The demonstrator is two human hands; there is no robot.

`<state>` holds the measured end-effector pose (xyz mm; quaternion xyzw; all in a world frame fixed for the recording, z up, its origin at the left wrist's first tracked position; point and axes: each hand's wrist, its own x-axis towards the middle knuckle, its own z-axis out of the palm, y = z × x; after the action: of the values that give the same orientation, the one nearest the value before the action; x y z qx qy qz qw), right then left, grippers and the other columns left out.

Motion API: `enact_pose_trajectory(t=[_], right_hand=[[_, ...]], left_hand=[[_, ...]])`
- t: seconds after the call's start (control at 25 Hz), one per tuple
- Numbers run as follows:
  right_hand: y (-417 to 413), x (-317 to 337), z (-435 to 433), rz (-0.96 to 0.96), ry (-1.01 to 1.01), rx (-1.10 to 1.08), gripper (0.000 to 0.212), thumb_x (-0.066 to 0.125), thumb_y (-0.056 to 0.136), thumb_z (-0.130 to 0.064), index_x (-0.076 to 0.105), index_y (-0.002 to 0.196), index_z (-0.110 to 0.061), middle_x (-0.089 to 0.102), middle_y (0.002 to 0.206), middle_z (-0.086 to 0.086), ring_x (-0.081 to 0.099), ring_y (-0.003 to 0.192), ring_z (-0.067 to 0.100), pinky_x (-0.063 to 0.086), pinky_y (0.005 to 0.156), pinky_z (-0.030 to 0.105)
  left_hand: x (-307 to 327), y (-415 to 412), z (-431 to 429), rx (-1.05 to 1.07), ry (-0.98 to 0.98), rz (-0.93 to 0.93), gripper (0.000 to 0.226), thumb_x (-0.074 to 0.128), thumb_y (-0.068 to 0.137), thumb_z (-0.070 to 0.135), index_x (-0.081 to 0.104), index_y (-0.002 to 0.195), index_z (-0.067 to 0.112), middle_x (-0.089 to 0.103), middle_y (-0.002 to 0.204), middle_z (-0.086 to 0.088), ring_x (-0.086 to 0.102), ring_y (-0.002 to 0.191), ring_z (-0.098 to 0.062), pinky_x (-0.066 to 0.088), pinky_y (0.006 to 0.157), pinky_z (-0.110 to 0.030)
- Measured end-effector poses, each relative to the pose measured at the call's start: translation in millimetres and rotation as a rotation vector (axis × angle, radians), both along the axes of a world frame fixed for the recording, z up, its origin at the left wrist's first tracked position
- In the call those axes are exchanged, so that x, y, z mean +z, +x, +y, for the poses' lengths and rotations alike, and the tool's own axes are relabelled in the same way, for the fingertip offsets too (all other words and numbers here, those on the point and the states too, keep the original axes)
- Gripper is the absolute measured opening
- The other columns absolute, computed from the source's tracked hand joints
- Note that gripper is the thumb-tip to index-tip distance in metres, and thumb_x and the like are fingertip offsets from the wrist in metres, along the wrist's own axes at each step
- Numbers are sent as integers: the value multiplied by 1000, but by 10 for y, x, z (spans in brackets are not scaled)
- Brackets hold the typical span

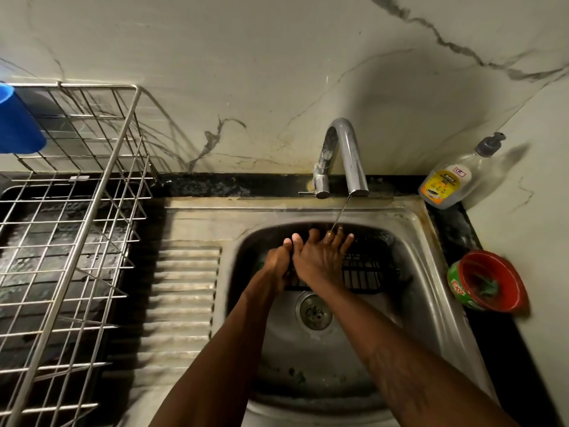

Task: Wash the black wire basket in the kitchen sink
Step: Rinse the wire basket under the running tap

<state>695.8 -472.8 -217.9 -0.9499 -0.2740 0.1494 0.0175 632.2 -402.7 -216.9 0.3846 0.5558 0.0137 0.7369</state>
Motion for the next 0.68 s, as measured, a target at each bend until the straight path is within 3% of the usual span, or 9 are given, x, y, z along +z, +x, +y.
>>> enact_pose_trajectory(t=[0.12, 0.24, 0.32, 0.52, 0.68], right_hand=[[68, -2, -244, -117, 125, 281, 61, 17, 101, -62, 49, 142, -30, 48, 149, 15, 32, 146, 37, 6, 122, 55], [440, -19, -689, -124, 144, 587, 54, 16, 104, -58, 26, 156, -44, 39, 159, -5, 33, 147, 16, 14, 121, 49], [650, -44, -821, -116, 160, 518, 55, 18, 104, -58, 25, 156, -41, 31, 162, -7, 27, 150, 15, 17, 122, 48], [992, -126, -1064, -63, 207, 392, 61, 17, 102, -65, 41, 150, -35, 49, 150, -2, 46, 137, 21, 37, 113, 47], [605, -81, -727, -194, 212, 275, 65, 20, 101, -61, 50, 145, -23, 52, 147, 7, 48, 135, 30, 33, 114, 51]], left_hand=[[-96, -46, 7, 130, 7, -32, 32, 50, 101, 31, 71, 92, 9, 73, 93, -19, 69, 85, -34, 56, 86, -48], [-169, -97, 28, 150, 69, -34, 36, 49, 103, 32, 68, 81, 11, 64, 72, -6, 56, 64, -19, 43, 66, -30], [-171, -147, 70, 163, 70, -22, 37, 48, 104, 33, 65, 78, 13, 61, 69, -2, 51, 65, -16, 37, 64, -29], [-228, -283, 231, 215, 101, 6, 38, 46, 104, 35, 63, 77, 14, 61, 74, -4, 48, 65, -16, 34, 60, -28], [-218, -238, 205, 204, 99, 26, 36, 47, 102, 36, 65, 79, 14, 63, 81, -7, 51, 66, -18, 37, 58, -27]])
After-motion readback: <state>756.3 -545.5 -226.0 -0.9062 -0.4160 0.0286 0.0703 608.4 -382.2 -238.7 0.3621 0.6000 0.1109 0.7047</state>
